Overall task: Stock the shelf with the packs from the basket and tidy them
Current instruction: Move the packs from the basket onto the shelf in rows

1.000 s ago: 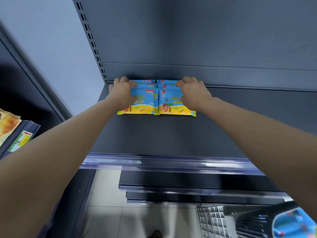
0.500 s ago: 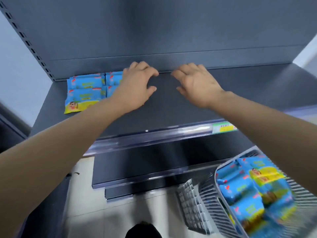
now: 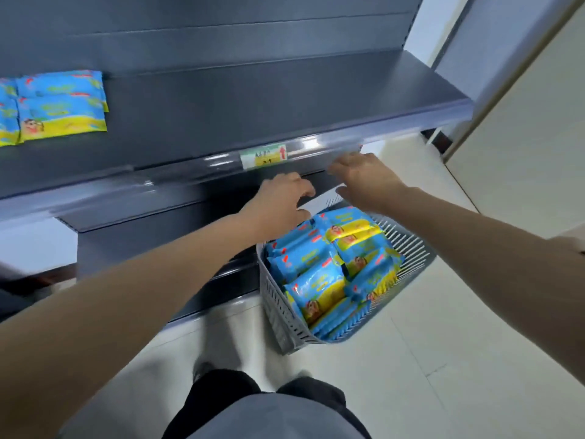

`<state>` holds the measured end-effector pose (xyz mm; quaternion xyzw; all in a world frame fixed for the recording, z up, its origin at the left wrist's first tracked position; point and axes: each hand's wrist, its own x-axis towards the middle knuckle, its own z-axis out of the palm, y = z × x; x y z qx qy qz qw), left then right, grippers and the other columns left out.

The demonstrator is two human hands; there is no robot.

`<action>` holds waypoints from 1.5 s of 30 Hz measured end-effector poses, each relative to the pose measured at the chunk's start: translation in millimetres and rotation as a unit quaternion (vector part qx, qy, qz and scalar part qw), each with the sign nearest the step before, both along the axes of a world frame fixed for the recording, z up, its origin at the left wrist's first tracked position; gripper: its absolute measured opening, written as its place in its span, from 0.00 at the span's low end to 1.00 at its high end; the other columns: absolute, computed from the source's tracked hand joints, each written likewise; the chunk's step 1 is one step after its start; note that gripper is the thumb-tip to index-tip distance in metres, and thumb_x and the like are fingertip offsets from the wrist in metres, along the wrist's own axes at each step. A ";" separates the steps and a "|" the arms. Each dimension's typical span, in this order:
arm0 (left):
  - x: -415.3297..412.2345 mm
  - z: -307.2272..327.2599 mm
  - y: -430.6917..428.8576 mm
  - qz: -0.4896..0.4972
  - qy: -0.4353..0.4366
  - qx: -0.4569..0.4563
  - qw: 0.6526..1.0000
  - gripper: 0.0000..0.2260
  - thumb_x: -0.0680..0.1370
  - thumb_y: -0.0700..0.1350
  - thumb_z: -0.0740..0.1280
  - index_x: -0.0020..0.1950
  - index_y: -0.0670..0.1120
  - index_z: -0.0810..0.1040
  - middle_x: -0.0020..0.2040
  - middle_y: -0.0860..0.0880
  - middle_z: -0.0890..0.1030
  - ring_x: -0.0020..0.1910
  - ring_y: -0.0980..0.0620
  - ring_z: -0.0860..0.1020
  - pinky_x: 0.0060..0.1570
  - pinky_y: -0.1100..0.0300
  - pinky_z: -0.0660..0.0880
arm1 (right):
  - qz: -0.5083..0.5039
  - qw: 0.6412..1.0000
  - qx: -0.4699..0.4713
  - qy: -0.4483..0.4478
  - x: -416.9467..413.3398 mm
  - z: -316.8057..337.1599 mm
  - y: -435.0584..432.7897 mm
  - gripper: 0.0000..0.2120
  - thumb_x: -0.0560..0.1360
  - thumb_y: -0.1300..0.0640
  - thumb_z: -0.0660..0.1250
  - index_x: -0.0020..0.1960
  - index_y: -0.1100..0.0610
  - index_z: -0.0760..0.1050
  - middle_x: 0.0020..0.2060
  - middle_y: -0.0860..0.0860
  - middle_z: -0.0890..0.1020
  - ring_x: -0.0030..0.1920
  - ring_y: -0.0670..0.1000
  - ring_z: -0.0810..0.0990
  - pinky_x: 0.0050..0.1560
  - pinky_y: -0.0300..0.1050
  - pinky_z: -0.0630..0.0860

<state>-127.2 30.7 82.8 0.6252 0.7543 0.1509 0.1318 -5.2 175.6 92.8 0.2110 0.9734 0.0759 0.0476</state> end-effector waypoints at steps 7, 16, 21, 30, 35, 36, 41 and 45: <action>53.4 -63.2 7.1 0.023 0.000 -0.135 0.991 0.16 0.74 0.48 0.66 0.61 0.47 0.74 0.59 0.47 0.74 0.59 0.44 0.73 0.59 0.52 0.69 | 0.020 0.998 -0.025 -0.058 47.8 -50.7 22.7 0.21 0.77 0.55 0.61 0.69 0.54 0.67 0.66 0.53 0.71 0.67 0.56 0.68 0.64 0.50 0.64; 76.7 -101.8 9.4 0.050 -0.012 -0.234 0.971 0.17 0.76 0.47 0.65 0.62 0.40 0.70 0.59 0.43 0.74 0.55 0.45 0.73 0.52 0.53 0.69 | -0.006 0.991 -0.075 -0.114 63.0 -93.2 66.1 0.24 0.76 0.54 0.62 0.71 0.52 0.65 0.66 0.54 0.73 0.66 0.56 0.70 0.64 0.51 0.69; 80.8 -117.9 10.0 0.064 0.004 -0.289 0.955 0.13 0.74 0.49 0.68 0.49 0.41 0.70 0.47 0.45 0.72 0.43 0.47 0.70 0.44 0.53 0.69 | -0.053 0.982 -0.136 -0.116 55.8 -114.4 80.9 0.25 0.78 0.49 0.61 0.72 0.55 0.63 0.69 0.55 0.70 0.69 0.57 0.68 0.67 0.50 0.67; 84.6 -121.0 16.0 0.060 -0.002 -0.317 0.947 0.19 0.72 0.43 0.68 0.30 0.45 0.59 0.31 0.49 0.62 0.29 0.52 0.61 0.30 0.60 0.60 | -0.147 0.958 -0.236 -0.067 39.9 -152.3 90.5 0.30 0.79 0.46 0.59 0.74 0.62 0.59 0.70 0.61 0.67 0.70 0.61 0.66 0.67 0.52 0.65; 72.5 -90.3 17.4 0.128 -0.065 -0.239 0.960 0.09 0.73 0.40 0.69 0.45 0.44 0.68 0.44 0.47 0.71 0.42 0.49 0.69 0.34 0.58 0.62 | -0.218 0.937 -0.269 -0.042 30.5 -160.8 95.9 0.39 0.72 0.41 0.68 0.71 0.64 0.61 0.67 0.62 0.71 0.67 0.62 0.70 0.66 0.55 0.69; 68.1 -83.5 17.3 0.144 -0.077 -0.224 0.961 0.10 0.72 0.41 0.70 0.46 0.45 0.69 0.44 0.48 0.72 0.43 0.49 0.69 0.33 0.59 0.63 | -0.234 0.932 -0.274 -0.045 28.7 -161.4 98.3 0.41 0.70 0.41 0.70 0.72 0.64 0.61 0.67 0.61 0.71 0.67 0.62 0.71 0.67 0.57 0.69; 47.2 -58.4 17.7 0.191 -0.105 -0.179 0.959 0.11 0.72 0.43 0.72 0.45 0.45 0.70 0.36 0.54 0.70 0.42 0.50 0.71 0.34 0.59 0.65 | -0.273 0.908 -0.312 -0.064 18.9 -164.6 104.4 0.42 0.65 0.42 0.74 0.70 0.63 0.65 0.68 0.61 0.71 0.67 0.62 0.70 0.68 0.58 0.67; 37.6 -56.7 17.8 0.202 -0.113 -0.167 0.959 0.10 0.72 0.43 0.72 0.43 0.46 0.69 0.37 0.55 0.70 0.42 0.50 0.72 0.32 0.63 0.66 | -0.302 0.881 -0.359 -0.058 20.0 -162.4 99.0 0.38 0.68 0.47 0.74 0.71 0.63 0.64 0.69 0.60 0.69 0.69 0.60 0.68 0.68 0.53 0.68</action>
